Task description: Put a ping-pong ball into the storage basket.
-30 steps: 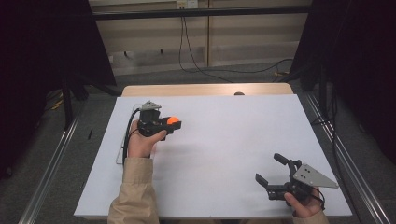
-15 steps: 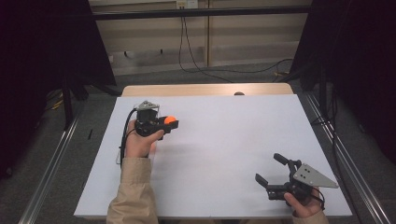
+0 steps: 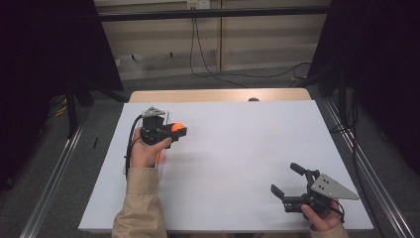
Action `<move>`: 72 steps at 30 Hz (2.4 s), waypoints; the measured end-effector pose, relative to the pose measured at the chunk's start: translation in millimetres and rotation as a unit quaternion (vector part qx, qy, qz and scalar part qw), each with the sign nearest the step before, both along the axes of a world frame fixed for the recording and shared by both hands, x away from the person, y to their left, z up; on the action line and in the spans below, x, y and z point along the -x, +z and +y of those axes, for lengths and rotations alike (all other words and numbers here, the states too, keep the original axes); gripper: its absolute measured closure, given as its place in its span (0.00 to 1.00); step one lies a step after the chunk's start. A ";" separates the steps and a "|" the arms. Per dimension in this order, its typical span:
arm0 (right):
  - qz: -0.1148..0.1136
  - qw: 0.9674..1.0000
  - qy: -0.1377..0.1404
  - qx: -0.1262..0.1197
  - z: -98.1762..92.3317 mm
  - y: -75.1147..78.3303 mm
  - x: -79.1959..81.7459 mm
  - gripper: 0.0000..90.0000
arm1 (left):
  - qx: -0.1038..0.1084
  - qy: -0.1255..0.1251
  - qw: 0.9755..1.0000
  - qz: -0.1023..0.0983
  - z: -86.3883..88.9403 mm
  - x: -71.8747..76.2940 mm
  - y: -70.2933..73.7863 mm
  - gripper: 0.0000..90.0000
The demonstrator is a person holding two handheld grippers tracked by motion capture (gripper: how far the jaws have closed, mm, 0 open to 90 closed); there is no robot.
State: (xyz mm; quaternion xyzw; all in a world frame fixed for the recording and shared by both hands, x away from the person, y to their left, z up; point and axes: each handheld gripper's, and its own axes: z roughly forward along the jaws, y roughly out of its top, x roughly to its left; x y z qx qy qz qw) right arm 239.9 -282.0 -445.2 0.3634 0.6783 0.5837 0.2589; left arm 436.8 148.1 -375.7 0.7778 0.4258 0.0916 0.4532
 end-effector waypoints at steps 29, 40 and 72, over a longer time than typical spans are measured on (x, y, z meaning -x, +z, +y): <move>0.000 1.000 0.000 0.001 0.3 0.0 -0.1 0.03 | -0.003 0.021 1.000 0.001 12.1 -1.3 -1.8 0.57; 0.000 1.000 0.000 0.001 0.3 0.0 -0.1 0.03 | -0.006 0.029 1.000 0.002 16.1 -1.7 -2.6 0.57; 0.000 1.000 0.000 0.001 0.3 0.0 -0.1 0.03 | -0.010 0.055 0.998 0.004 29.7 -3.1 -6.0 0.57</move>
